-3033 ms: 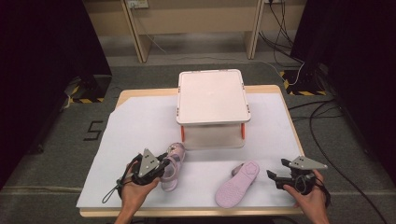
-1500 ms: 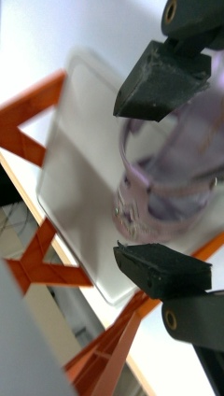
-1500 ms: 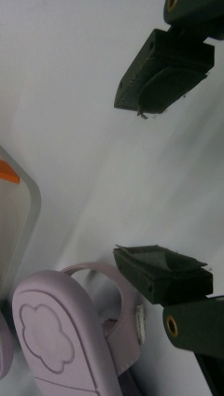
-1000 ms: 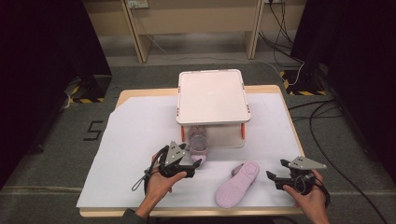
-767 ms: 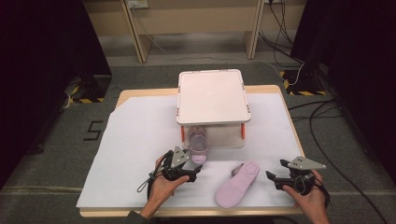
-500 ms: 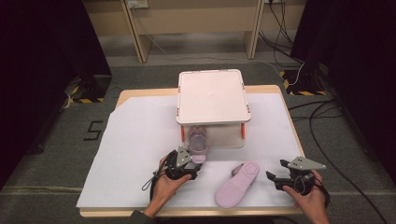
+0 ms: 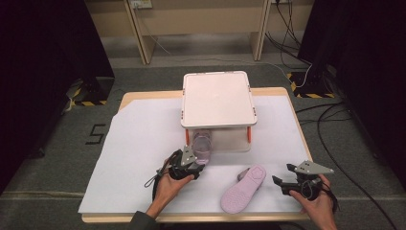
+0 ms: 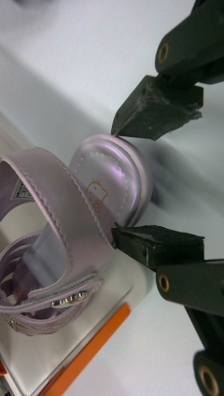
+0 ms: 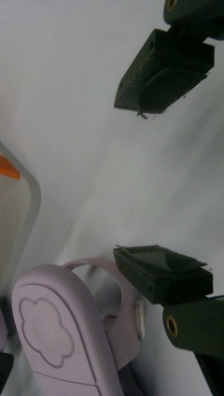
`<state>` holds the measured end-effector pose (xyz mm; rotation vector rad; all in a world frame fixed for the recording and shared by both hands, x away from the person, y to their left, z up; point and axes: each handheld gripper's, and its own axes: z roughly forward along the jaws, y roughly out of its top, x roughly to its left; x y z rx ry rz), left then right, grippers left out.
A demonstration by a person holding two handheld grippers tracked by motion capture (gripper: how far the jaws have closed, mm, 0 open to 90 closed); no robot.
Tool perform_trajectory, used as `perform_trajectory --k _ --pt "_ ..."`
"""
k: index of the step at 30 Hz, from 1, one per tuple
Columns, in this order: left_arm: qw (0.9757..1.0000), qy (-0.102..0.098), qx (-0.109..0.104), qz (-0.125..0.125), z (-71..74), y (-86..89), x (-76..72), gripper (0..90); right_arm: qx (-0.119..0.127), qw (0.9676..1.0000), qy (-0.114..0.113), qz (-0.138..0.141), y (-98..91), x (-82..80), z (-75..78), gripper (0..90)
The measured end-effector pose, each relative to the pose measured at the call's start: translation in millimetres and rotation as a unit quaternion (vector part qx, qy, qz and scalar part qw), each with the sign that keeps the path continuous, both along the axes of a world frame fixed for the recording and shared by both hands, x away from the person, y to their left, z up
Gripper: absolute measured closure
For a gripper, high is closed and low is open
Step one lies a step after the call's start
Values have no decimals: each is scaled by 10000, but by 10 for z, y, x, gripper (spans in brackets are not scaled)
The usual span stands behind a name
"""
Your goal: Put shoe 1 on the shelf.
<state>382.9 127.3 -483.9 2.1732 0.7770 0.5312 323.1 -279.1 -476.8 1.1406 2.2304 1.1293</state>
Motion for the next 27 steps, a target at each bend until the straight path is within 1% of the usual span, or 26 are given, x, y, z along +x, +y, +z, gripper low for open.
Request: perform_trajectory --k 2,5,6,7,9,10,11,12,14,17,22,23,24,26,27 --pt "10000 8 -14 28 2 -12 63 447 5 10000 -5 -2 -3 -1 0 245" --pt "10000 7 45 55 10 -35 157 448 -2 10000 -9 -3 -7 2 -3 245" --pt "10000 3 14 69 8 -43 176 448 9 10000 0 -10 -9 3 -6 246" --pt "10000 3 35 87 13 -50 203 449 11 10000 -5 -5 -11 5 -6 245" --pt "9999 27 -11 129 21 -57 260 453 9 10000 -18 -7 -10 4 -3 245" --pt "9999 27 -11 129 21 -57 260 454 10 10000 -13 -4 -8 3 -3 245" --pt "9998 12 -67 179 27 -60 310 455 4 10000 -9 -1 -8 3 -5 245" --pt "9997 8 -102 223 27 -62 329 457 6 10000 -3 -7 -8 2 -6 245" --pt "9994 3 -119 318 15 -66 360 462 9 10000 -17 -3 -8 4 -4 246" --pt "9988 28 -249 419 -7 -67 397 464 0 10000 13 -1 -8 3 -8 246" --pt "9981 49 -339 505 -10 -70 413 464 -12 10000 4 6 -7 3 -8 245" --pt "9979 29 -341 546 -9 -69 405 463 -14 10000 2 3 -8 3 -8 246" --pt "9980 28 -368 508 -13 -66 404 459 -7 10000 -3 2 -7 2 -6 246" --pt "9981 51 -414 450 -15 -60 394 398 -6 10000 -11 12 -8 4 -5 246" --pt "9976 32 -464 505 -8 -58 375 365 -5 10000 6 9 -7 2 -6 246"
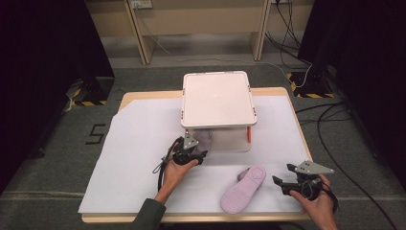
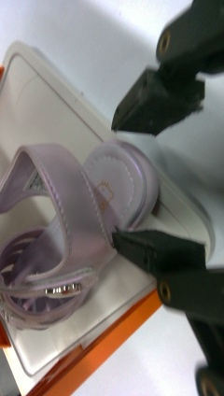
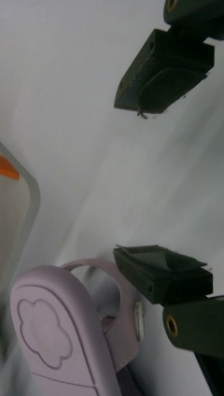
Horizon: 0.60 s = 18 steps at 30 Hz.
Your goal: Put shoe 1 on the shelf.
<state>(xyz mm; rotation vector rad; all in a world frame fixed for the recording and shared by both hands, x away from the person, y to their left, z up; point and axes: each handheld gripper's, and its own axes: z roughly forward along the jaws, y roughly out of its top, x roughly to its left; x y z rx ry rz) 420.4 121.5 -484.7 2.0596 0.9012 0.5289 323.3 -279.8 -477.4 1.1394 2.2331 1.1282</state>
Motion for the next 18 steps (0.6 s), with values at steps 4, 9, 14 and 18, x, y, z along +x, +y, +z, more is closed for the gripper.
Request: perform_trajectory --k 4,9,14,18 --pt "9999 -58 -159 9 32 -3 -68 276 6 10000 -19 6 2 0 4 246" --pt "9996 -156 -228 -34 105 55 -240 217 20 10000 -16 -8 -3 1 2 246" --pt "9990 -186 -387 -96 171 196 -440 186 38 10000 -15 -2 -7 4 2 246" --pt "9987 -239 -439 -77 189 323 -593 182 40 10000 5 12 -6 6 -4 246"
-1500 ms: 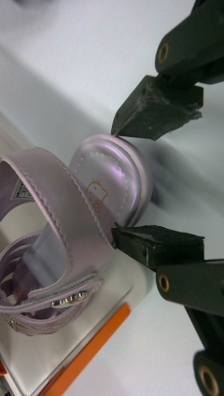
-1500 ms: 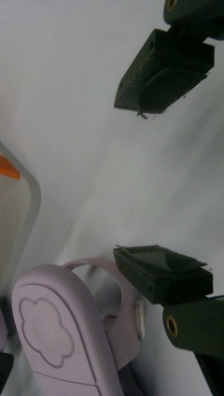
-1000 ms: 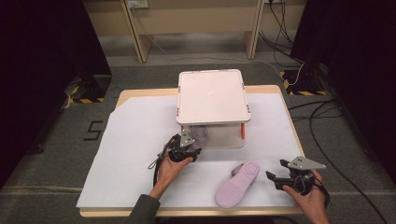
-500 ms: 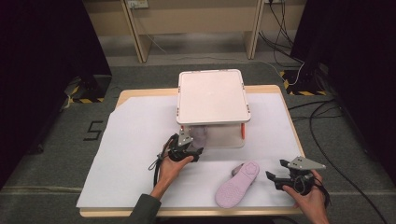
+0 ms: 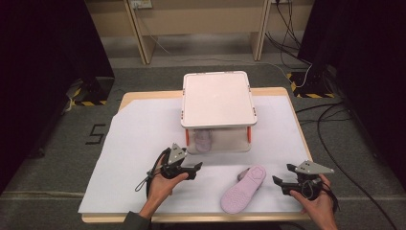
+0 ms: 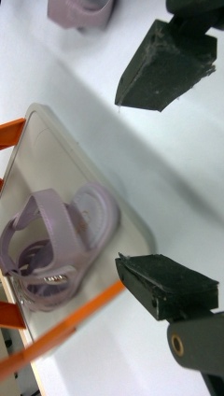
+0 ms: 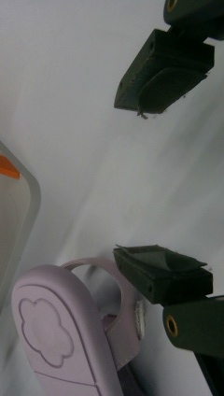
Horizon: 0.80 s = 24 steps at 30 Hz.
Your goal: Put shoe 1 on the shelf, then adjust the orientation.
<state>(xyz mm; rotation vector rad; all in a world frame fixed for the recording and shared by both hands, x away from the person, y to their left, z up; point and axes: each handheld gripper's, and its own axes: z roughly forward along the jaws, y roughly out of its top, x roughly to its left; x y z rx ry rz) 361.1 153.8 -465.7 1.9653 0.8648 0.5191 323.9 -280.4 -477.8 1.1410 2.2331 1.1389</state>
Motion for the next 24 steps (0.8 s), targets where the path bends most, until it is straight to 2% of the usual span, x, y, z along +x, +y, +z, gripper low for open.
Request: perform_trajectory --k 10,14,24 --pt "9999 46 -92 103 -94 283 -335 176 18 10000 19 3 5 -12 -3 246" --pt "9998 120 -54 127 -152 347 -445 175 -3 10000 15 18 12 -14 -4 246" --pt "9997 144 -18 221 -232 430 -633 172 21 9999 35 134 57 -14 3 246"
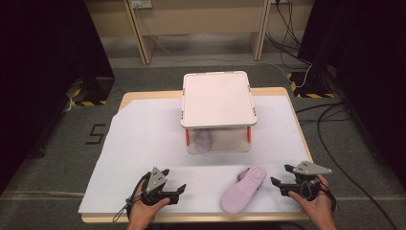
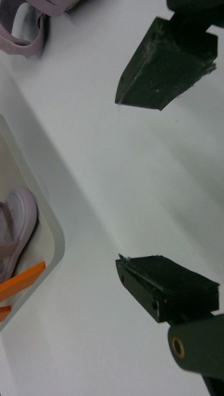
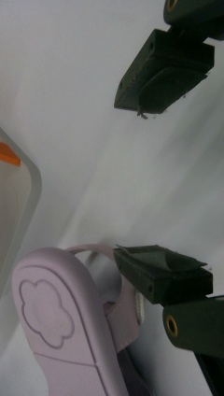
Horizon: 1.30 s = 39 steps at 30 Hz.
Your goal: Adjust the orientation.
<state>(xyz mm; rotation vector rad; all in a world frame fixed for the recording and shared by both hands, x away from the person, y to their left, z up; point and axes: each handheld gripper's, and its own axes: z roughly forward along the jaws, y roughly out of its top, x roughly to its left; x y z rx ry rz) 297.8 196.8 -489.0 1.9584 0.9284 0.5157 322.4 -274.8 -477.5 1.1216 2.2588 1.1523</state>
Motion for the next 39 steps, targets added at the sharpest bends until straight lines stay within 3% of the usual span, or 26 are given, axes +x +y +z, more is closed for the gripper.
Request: perform_trajectory --k 7,20,28,30,39 --pt "10000 -46 47 40 6 33 -28 172 109 9996 40 252 91 -45 17 248" --pt "9999 -69 134 38 -23 43 -14 176 -10 9962 188 855 356 -225 -4 248" --pt "9999 -42 145 -6 -40 20 -2 178 -197 9948 169 989 487 -194 -37 263" --pt "9999 -49 147 -10 -37 18 0 179 -268 9940 68 1058 525 -172 -41 278" --pt "9999 -37 139 -8 -38 13 3 181 -295 9938 -83 1072 714 -70 -23 293"
